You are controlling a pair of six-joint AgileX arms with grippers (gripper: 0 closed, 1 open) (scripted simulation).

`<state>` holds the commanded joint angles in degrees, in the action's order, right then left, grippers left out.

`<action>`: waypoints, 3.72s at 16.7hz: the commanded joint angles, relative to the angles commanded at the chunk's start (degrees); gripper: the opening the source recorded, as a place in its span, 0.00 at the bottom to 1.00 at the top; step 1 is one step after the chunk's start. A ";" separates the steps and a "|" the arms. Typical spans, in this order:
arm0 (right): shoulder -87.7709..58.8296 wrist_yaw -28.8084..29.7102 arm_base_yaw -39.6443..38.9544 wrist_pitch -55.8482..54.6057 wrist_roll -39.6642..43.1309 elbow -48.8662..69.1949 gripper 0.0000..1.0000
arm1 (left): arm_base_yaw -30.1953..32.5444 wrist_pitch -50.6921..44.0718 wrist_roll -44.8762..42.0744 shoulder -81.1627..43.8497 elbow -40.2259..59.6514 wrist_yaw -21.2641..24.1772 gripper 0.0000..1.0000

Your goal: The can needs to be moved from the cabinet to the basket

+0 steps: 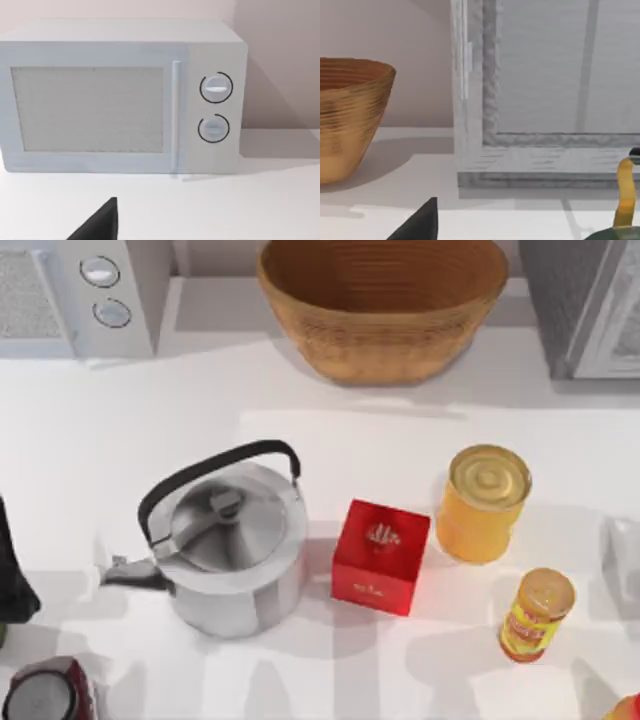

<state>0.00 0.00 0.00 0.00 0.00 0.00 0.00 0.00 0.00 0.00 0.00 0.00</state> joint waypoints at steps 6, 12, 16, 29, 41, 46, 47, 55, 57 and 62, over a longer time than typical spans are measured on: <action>-4.92 0.90 -0.59 1.40 -0.10 6.06 1.00 | 0.00 0.00 0.00 0.00 0.00 0.00 1.00; -24.27 3.74 -3.33 7.44 -0.34 30.57 1.00 | 0.00 0.00 0.00 0.00 0.00 0.00 1.00; -40.80 6.14 -5.65 12.67 -0.52 52.09 1.00 | 0.00 0.00 0.00 0.00 0.00 0.00 1.00; -75.97 11.26 -10.57 23.89 -0.90 99.70 1.00 | 0.00 0.00 0.00 0.00 0.00 0.00 1.00; -87.31 13.21 -11.92 21.74 -0.78 109.33 1.00 | 0.00 0.00 0.00 0.00 0.00 0.00 1.00; -93.94 14.34 -12.89 20.34 -0.68 114.60 1.00 | 0.00 0.00 0.00 0.00 0.00 0.00 1.00; -93.94 14.34 -12.89 20.34 -0.68 114.60 1.00 | 0.00 0.00 0.00 0.00 0.00 0.00 1.00; -100.00 13.50 -11.97 21.95 -0.67 122.31 1.00 | 0.00 0.00 0.00 0.00 0.00 0.00 1.00; -103.51 13.09 -11.49 22.89 -0.66 126.77 1.00 | 0.00 0.00 0.00 0.00 0.00 0.00 1.00; -109.26 12.31 -10.62 24.43 -0.64 134.06 1.00 | 0.00 0.00 0.00 0.00 0.00 0.00 1.00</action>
<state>-109.26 12.31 -10.62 24.43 -0.64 134.06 0.00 0.00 0.00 0.00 0.00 0.00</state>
